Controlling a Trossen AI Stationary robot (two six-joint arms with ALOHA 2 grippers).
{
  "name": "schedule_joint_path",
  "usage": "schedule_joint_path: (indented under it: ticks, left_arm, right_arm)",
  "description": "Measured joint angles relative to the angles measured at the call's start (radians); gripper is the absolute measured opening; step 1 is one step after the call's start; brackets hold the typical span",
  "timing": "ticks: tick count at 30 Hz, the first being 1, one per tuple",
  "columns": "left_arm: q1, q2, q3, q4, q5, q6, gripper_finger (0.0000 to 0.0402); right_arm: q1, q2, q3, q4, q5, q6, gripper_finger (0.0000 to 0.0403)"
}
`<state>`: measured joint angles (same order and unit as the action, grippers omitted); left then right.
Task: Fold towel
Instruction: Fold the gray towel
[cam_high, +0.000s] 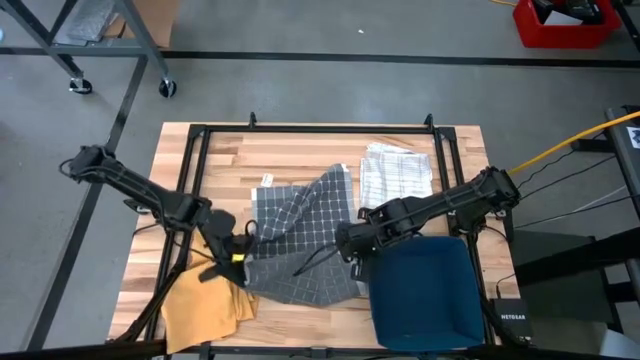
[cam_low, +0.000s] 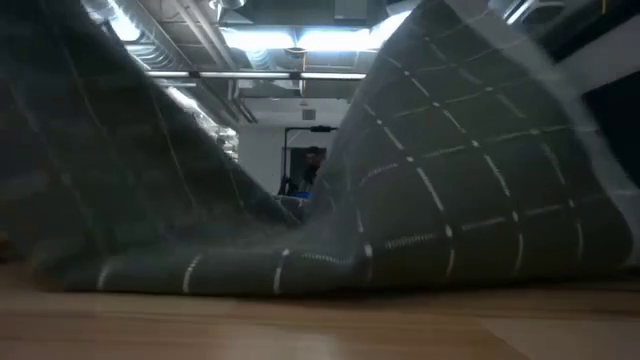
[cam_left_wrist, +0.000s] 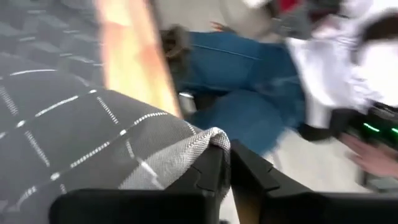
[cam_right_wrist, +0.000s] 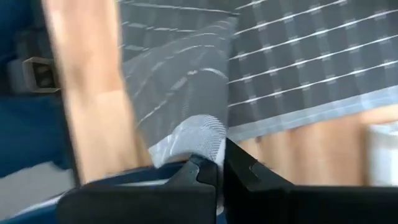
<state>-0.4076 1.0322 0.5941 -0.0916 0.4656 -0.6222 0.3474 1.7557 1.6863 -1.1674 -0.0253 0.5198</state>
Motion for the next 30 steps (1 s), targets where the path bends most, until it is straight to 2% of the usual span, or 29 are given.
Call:
schedule_joint_path:
  ticks: [3, 6, 10, 14, 18, 22, 26, 30]
  left_arm:
    - [-0.043, 0.042, 0.0, -0.058, -0.165, -0.047, 0.0051]
    - [-0.069, 0.092, 0.0, -0.121, -0.261, -0.085, 0.0088]
    - [-0.089, 0.17, 0.0, -0.134, -0.271, -0.056, 0.0133]
    - [-0.096, 0.223, -0.001, -0.094, -0.272, -0.006, 0.0156]
    - [-0.116, 0.241, -0.001, -0.028, -0.25, 0.053, 0.0153]
    - [-0.164, 0.241, -0.001, -0.032, -0.132, 0.094, 0.0139]
    - [-0.207, 0.24, -0.001, -0.023, -0.022, -0.032, 0.013]
    - [-0.234, 0.236, -0.001, -0.022, 0.014, -0.153, 0.0123]
  right_arm:
    - [0.016, 0.0, 0.0, 0.013, -0.08, 0.0, 0.0005]
    - [0.037, 0.0, 0.0, 0.034, -0.133, 0.0, 0.0005]
    - [0.072, 0.0, 0.0, 0.058, -0.189, 0.0, 0.0005]
    - [0.101, 0.0, 0.0, 0.067, -0.196, -0.001, 0.0005]
    - [0.121, 0.0, 0.0, 0.068, -0.196, 0.0, 0.0005]
    - [0.133, 0.0, 0.0, 0.067, -0.199, -0.001, 0.0005]
    - [0.131, 0.0, 0.0, 0.067, -0.204, -0.001, 0.0005]
    - [0.131, 0.0, 0.0, 0.067, -0.204, -0.001, 0.0005]
